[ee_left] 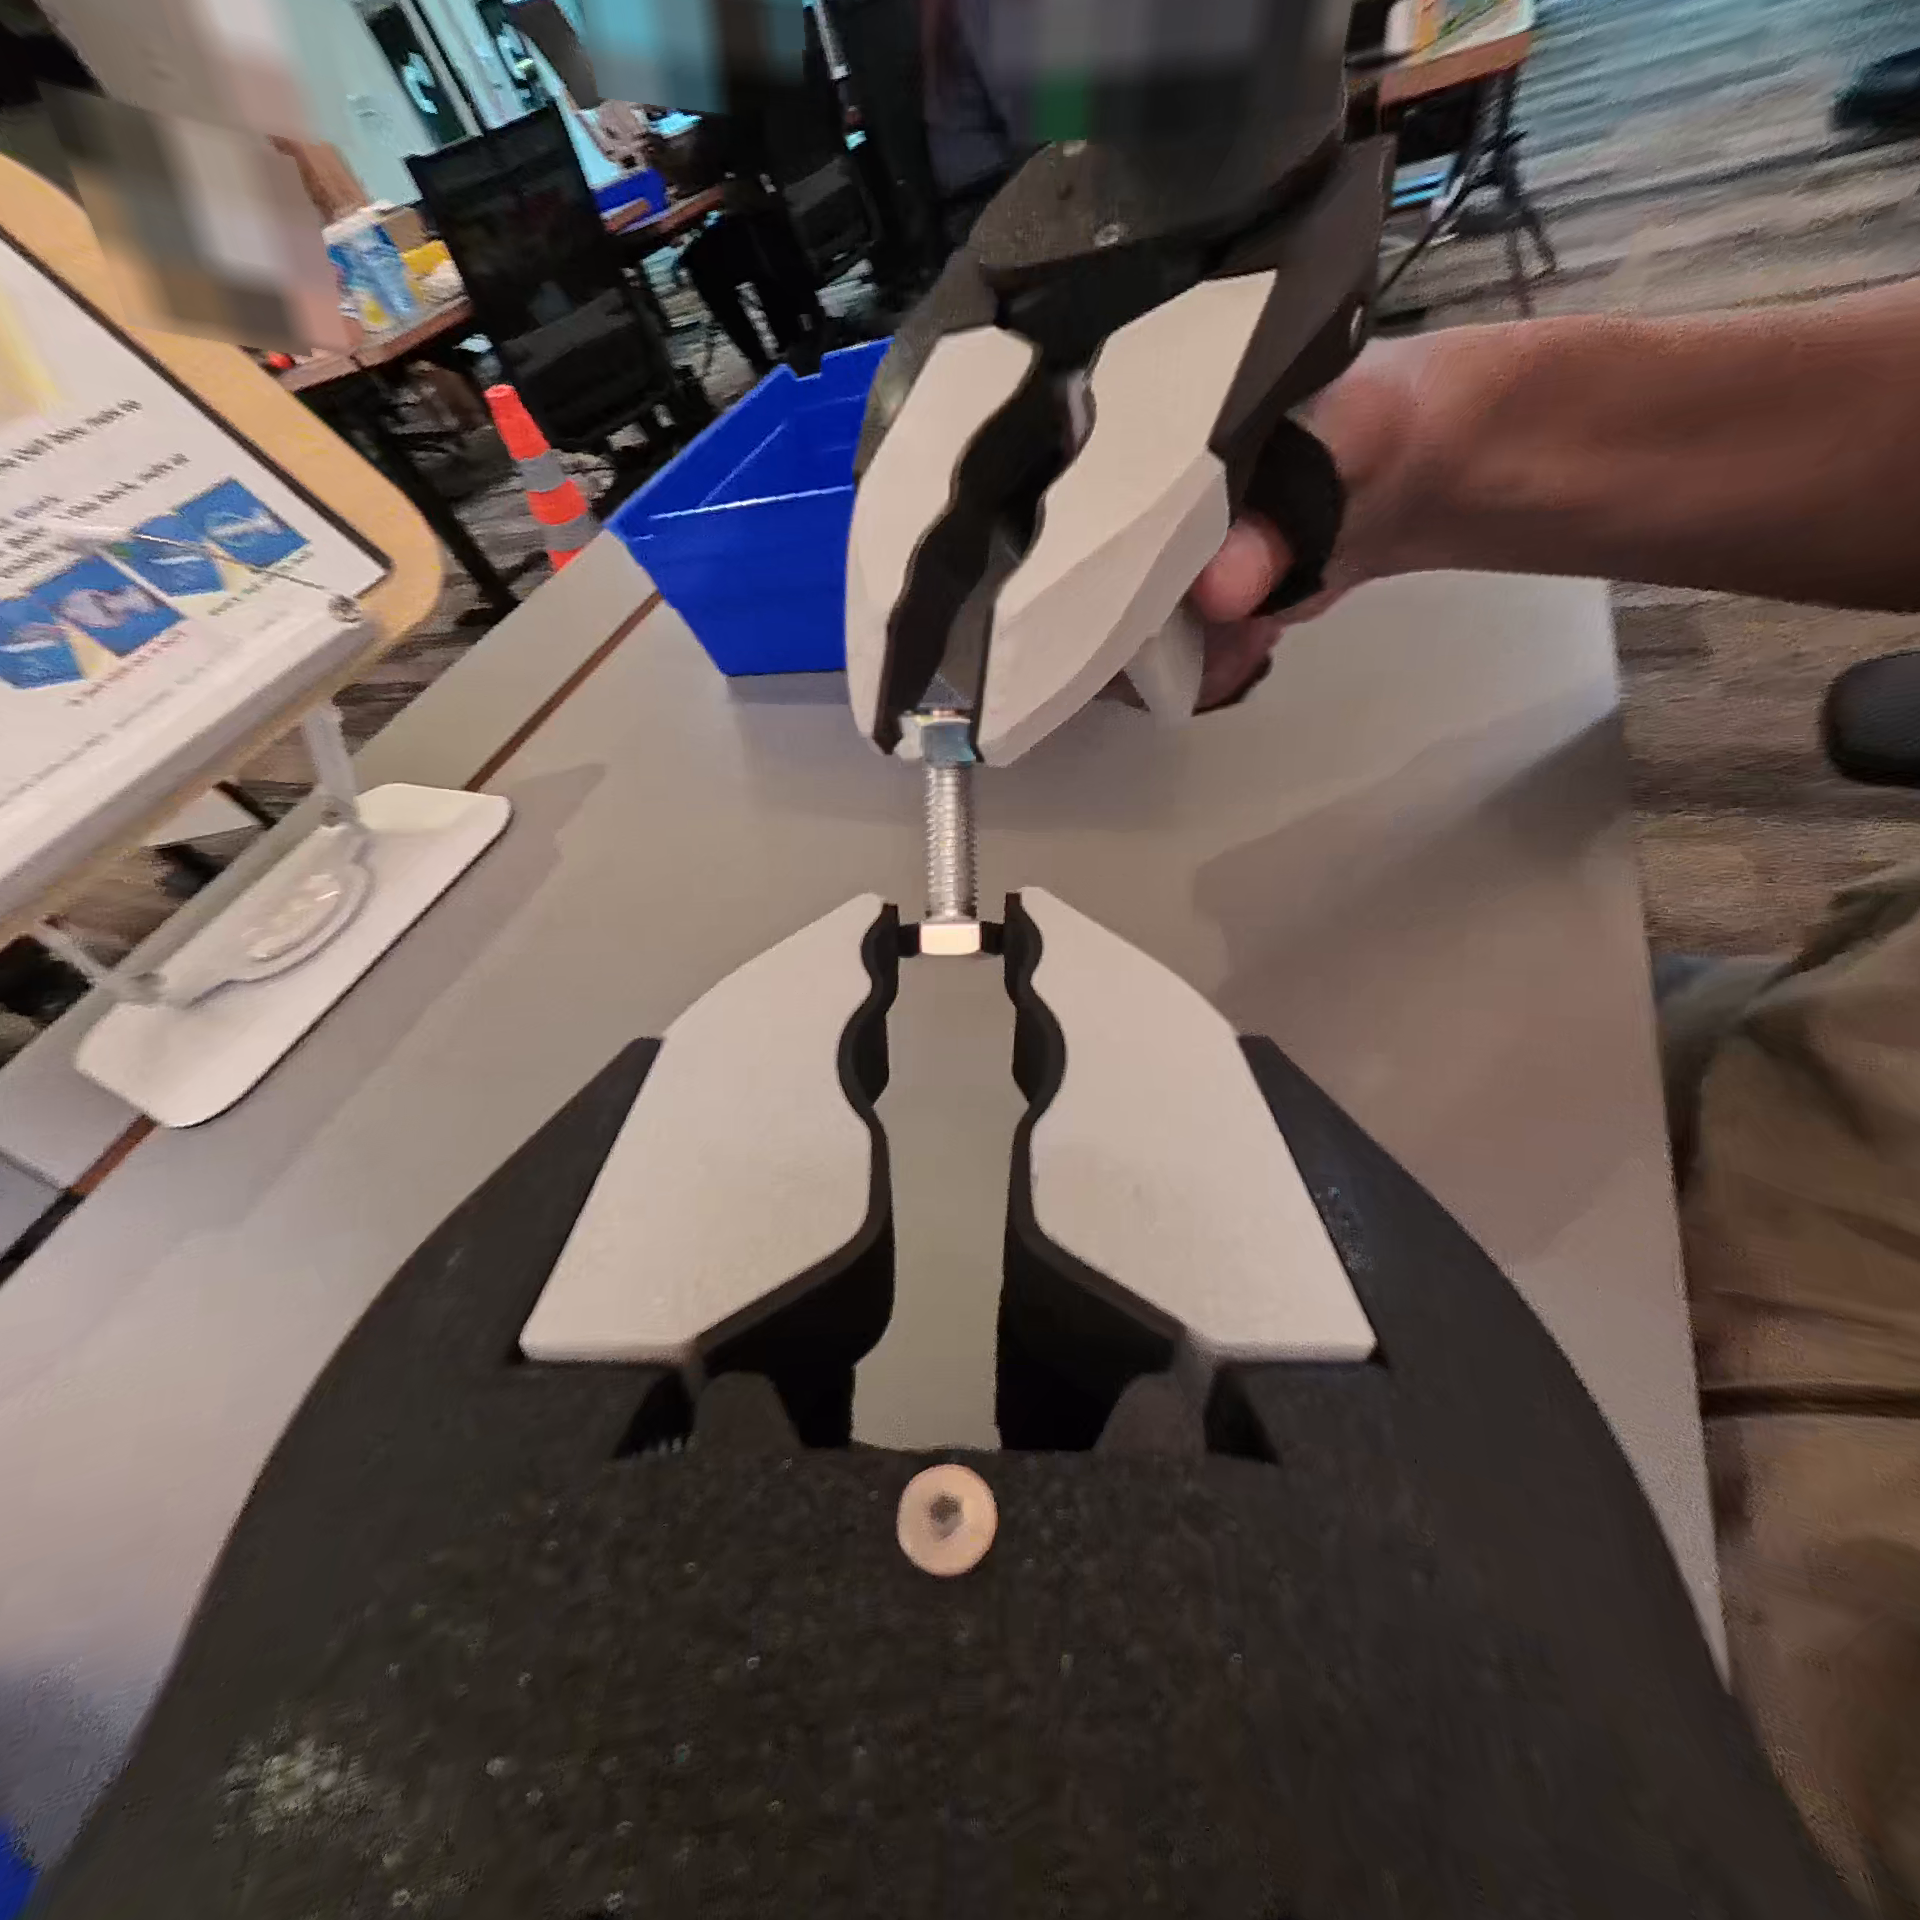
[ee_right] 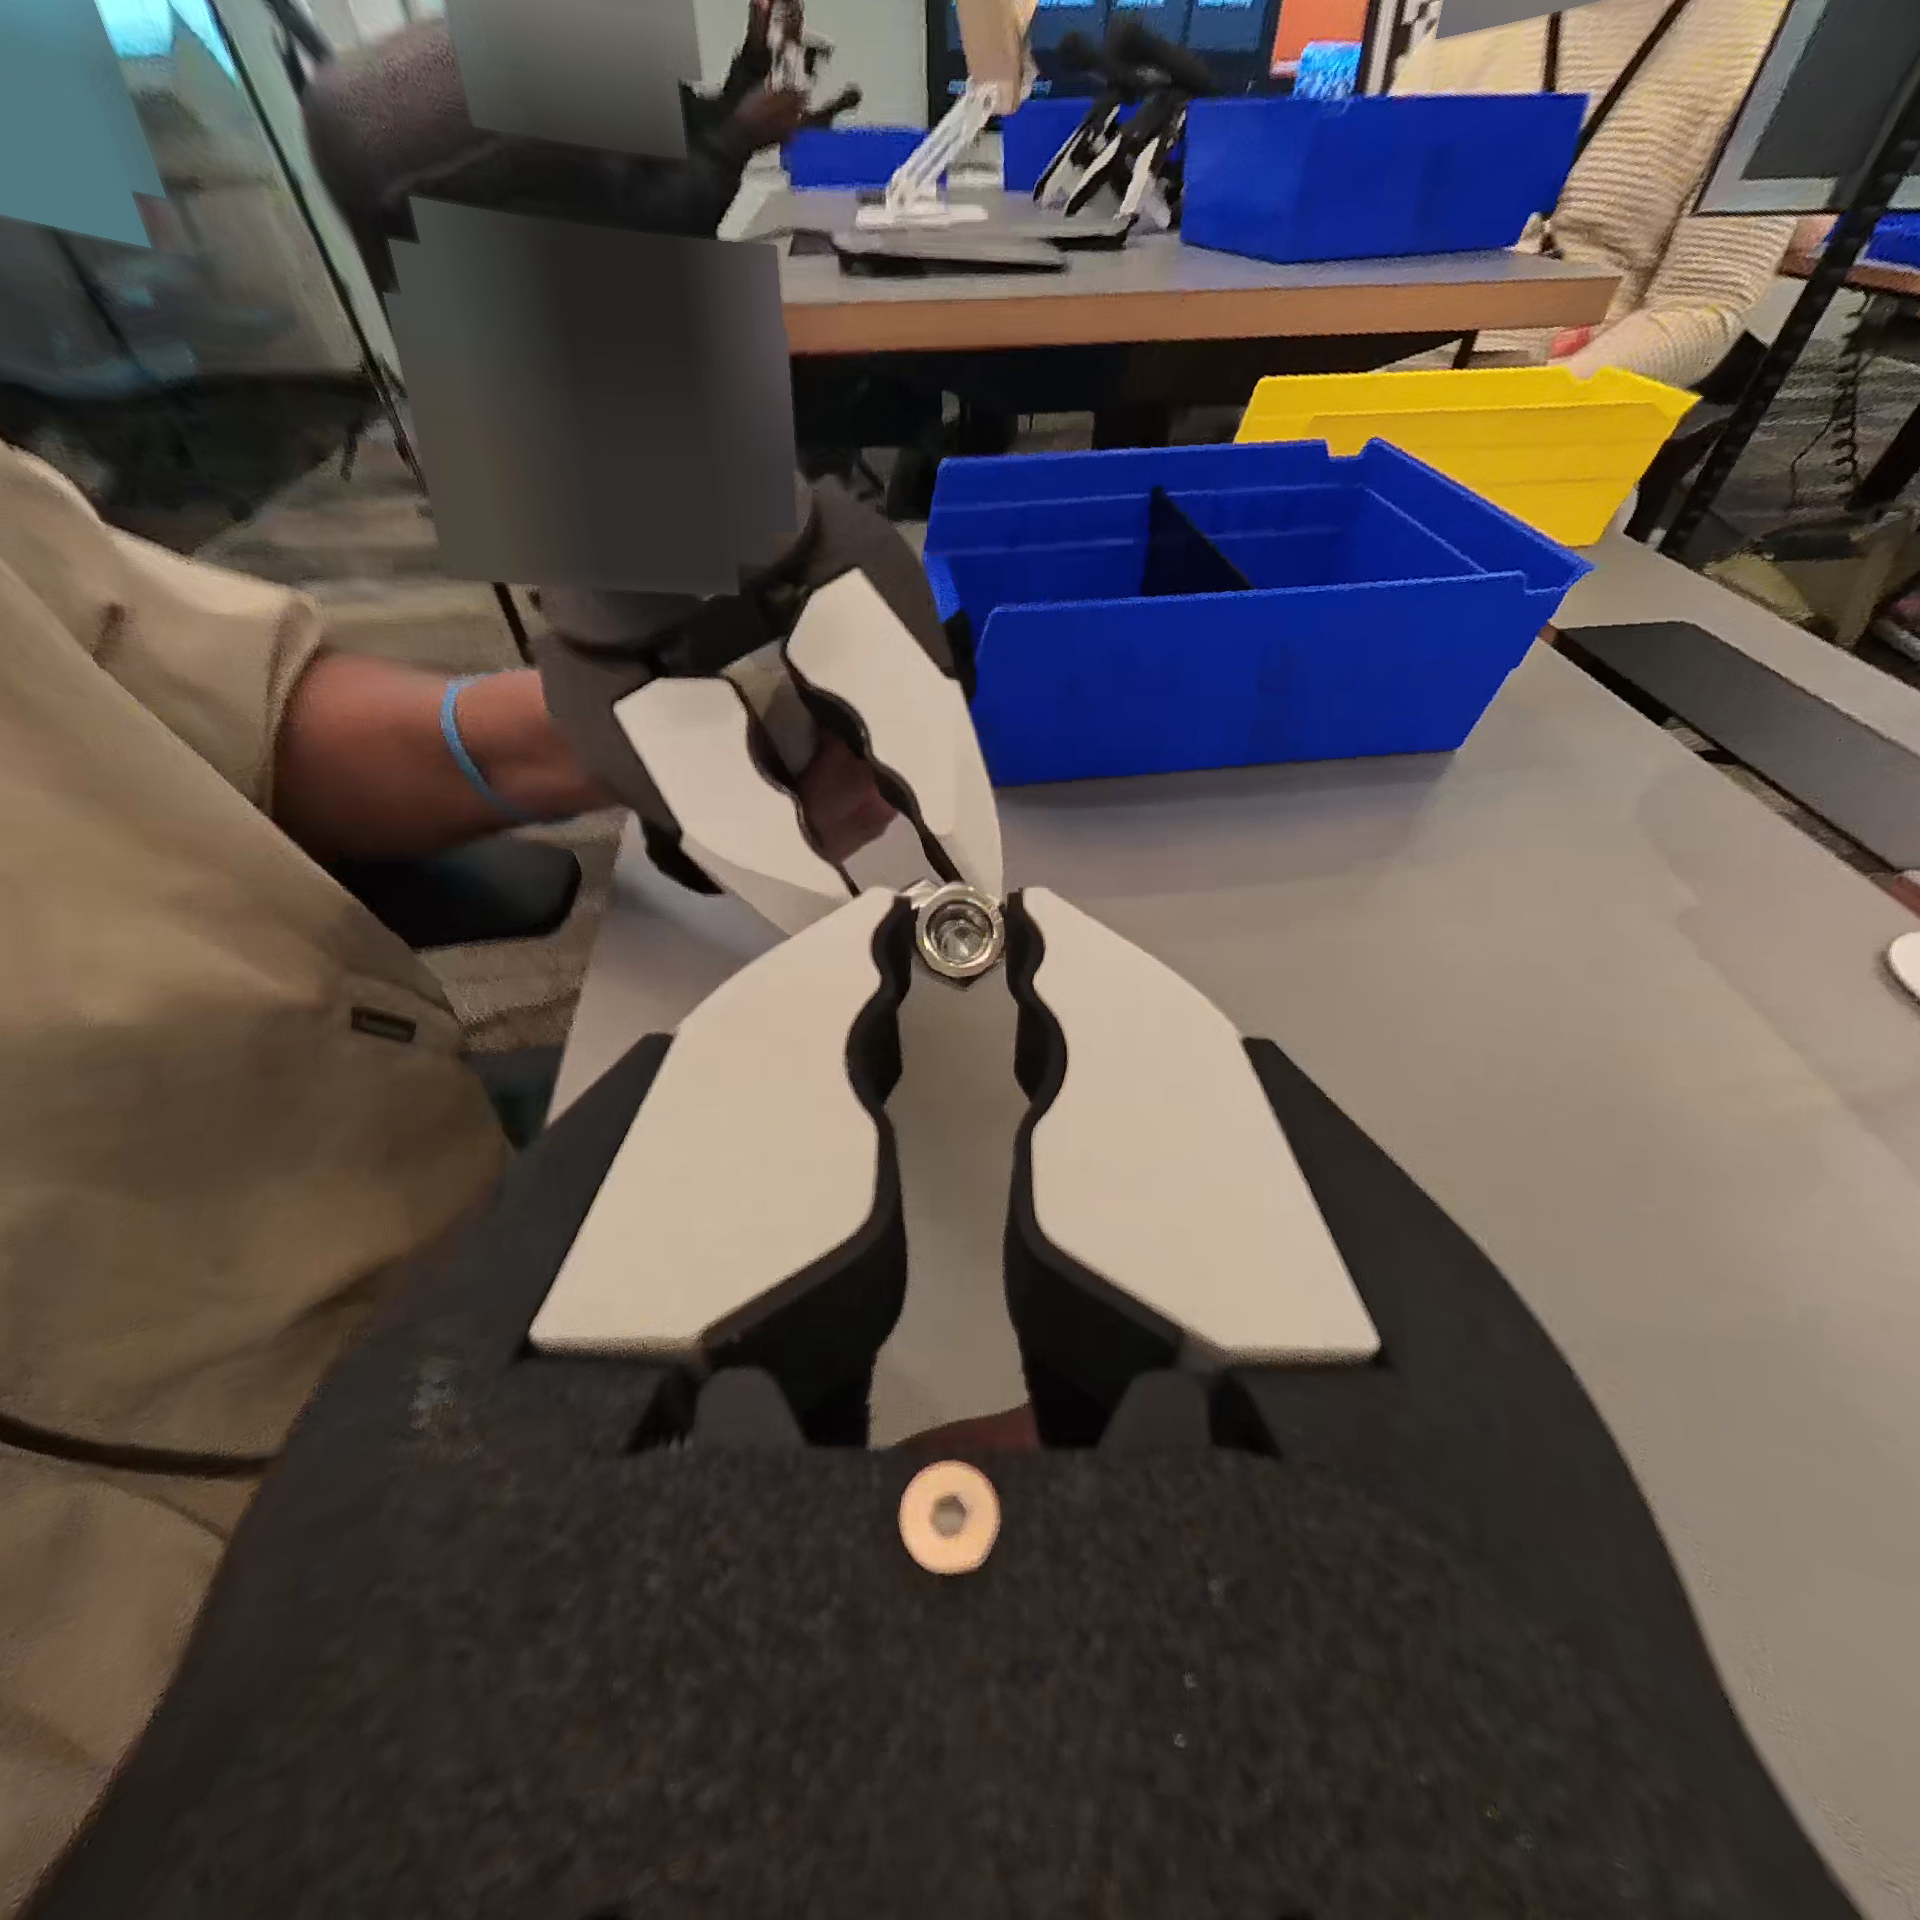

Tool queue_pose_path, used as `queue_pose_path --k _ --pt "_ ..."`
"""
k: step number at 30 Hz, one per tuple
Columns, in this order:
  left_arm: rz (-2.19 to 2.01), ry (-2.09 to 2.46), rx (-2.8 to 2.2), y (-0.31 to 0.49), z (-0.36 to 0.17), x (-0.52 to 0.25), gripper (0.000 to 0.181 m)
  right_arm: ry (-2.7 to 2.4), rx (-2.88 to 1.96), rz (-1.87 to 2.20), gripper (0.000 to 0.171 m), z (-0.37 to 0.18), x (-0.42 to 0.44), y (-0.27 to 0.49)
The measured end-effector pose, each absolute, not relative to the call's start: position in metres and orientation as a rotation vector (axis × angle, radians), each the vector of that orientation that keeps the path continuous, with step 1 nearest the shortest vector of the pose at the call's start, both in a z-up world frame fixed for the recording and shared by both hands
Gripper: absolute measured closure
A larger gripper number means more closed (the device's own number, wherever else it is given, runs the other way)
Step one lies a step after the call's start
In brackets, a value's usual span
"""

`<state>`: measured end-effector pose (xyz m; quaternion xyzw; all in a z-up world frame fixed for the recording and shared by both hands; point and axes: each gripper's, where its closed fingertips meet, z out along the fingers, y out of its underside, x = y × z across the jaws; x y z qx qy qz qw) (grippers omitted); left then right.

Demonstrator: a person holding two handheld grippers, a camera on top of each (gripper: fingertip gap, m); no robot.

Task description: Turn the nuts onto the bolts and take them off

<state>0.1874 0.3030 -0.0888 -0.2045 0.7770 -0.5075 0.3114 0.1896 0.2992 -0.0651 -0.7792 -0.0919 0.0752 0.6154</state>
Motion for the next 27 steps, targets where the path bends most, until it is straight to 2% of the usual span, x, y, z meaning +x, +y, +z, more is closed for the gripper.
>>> queue_pose_path --k 9,18,27 --pt "-1.267 1.956 -0.576 0.299 -0.091 0.19 0.162 -0.019 -1.694 0.29 0.154 -0.062 0.19 0.297" --pt "-1.509 2.023 -0.635 0.296 -0.091 0.184 0.162 -0.223 -1.749 0.166 0.154 -0.055 0.186 0.287" --pt "-1.878 1.982 -0.681 0.292 -0.072 0.173 0.162 -0.148 -1.711 0.242 0.154 -0.067 0.177 0.286"
